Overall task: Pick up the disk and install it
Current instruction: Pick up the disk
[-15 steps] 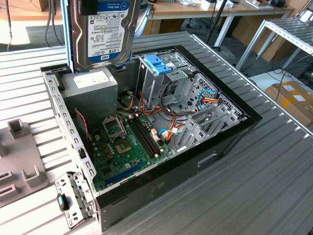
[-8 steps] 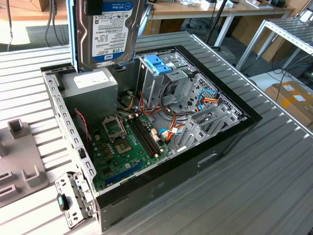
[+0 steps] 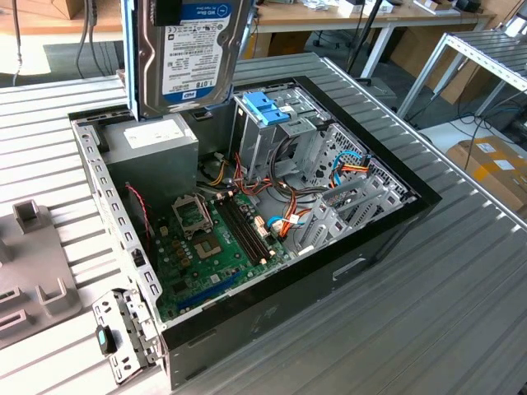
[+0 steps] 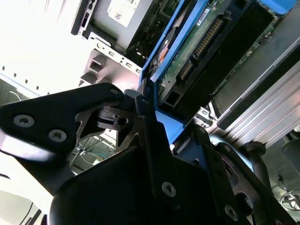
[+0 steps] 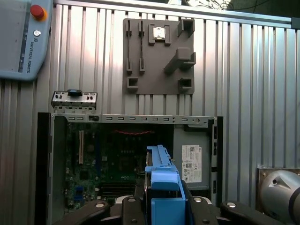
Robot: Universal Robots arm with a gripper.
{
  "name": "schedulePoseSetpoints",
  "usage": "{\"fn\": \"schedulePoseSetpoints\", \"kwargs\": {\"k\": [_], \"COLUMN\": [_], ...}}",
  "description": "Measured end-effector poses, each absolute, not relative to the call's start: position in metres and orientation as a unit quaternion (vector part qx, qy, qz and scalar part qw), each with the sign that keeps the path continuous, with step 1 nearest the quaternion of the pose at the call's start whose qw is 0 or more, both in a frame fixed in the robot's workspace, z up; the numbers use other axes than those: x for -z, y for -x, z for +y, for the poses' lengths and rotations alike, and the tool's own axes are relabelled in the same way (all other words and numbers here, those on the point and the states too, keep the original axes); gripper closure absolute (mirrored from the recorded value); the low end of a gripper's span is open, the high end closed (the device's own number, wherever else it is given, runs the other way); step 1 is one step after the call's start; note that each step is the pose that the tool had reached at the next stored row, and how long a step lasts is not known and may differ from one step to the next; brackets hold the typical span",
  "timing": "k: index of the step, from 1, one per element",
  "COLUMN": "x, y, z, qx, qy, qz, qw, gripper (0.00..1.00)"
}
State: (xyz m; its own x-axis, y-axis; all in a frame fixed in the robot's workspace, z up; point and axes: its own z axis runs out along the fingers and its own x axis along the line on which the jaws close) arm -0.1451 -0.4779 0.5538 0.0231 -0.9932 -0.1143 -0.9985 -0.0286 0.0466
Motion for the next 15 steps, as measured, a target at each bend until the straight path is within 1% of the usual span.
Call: {"fn": "schedulePoseSetpoints", "kwargs": {"k": [15], "x": [-0.553], "y": [0.133], "z": [-0.478], "qx": [-0.057], "qy": [0.715], "qz": [0.697], "qw": [0.023], "gripper": [0.63]}}
